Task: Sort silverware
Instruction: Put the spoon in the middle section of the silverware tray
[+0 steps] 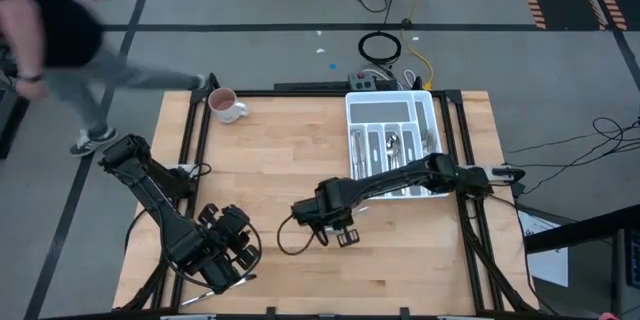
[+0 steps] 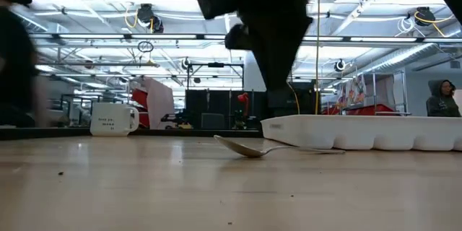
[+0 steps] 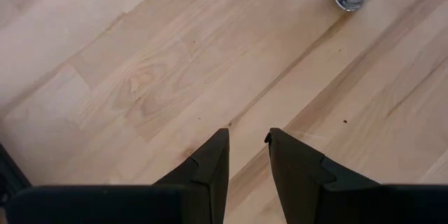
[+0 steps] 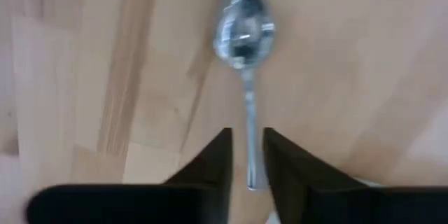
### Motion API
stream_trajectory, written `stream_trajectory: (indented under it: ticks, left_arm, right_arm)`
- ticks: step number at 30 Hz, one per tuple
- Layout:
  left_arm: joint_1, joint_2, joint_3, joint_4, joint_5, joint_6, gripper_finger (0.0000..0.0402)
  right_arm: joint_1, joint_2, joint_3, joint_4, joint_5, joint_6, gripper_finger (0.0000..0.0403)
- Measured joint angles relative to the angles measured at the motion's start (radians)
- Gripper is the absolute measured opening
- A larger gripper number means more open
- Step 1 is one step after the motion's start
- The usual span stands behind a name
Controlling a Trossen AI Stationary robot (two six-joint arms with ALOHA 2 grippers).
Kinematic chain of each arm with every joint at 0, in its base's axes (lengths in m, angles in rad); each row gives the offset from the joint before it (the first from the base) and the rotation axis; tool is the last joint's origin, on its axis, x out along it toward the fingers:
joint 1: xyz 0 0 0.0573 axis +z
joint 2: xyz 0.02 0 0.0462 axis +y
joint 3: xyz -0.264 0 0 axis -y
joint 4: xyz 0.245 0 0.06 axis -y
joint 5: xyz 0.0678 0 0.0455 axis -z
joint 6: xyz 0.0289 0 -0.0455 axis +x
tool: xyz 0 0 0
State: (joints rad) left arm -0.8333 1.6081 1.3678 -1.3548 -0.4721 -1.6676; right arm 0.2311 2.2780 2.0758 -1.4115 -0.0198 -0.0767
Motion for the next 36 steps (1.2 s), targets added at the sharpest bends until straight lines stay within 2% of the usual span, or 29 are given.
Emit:
stream_trajectory:
  ticks: [7, 10, 14, 17, 19, 25, 31, 36]
  left_arm:
    - [0.000, 0.000, 0.000, 0.000, 0.000, 0.000, 0.0107]
    - [0.000, 0.000, 0.000, -0.007, 0.000, 0.000, 0.0107]
    - [0.000, 0.000, 0.000, -0.034, -0.001, 0.000, 0.0107]
    - [0.000, 0.000, 0.000, -0.055, -0.001, 0.000, 0.0107]
    - [0.000, 0.000, 0.000, -0.054, -0.001, 0.000, 0.0107]
    - [0.000, 0.000, 0.000, -0.077, -0.011, 0.000, 0.0107]
    - [0.000, 0.000, 0.000, -0.077, -0.039, 0.000, 0.0107]
    - [0.000, 0.000, 0.000, -0.077, -0.039, -0.001, 0.0107]
  right_arm:
    - [0.003, 0.001, -0.176, 0.135, -0.007, -0.051, 0.0189]
    - [-0.005, 0.001, -0.261, 0.216, 0.002, -0.062, 0.0213]
    - [-0.013, -0.009, -0.345, 0.304, 0.004, -0.066, 0.0219]
    - [-0.017, -0.009, -0.360, 0.316, 0.010, -0.068, 0.0203]
    - [-0.022, -0.009, -0.361, 0.321, 0.011, -0.070, 0.0175]
    - [-0.052, -0.006, -0.362, 0.325, -0.024, -0.069, 0.0024]
    - [-0.069, -0.003, -0.343, 0.298, -0.054, 0.053, 0.0005]
    - [-0.075, 0.010, -0.255, 0.282, -0.106, 0.215, 0.0002]
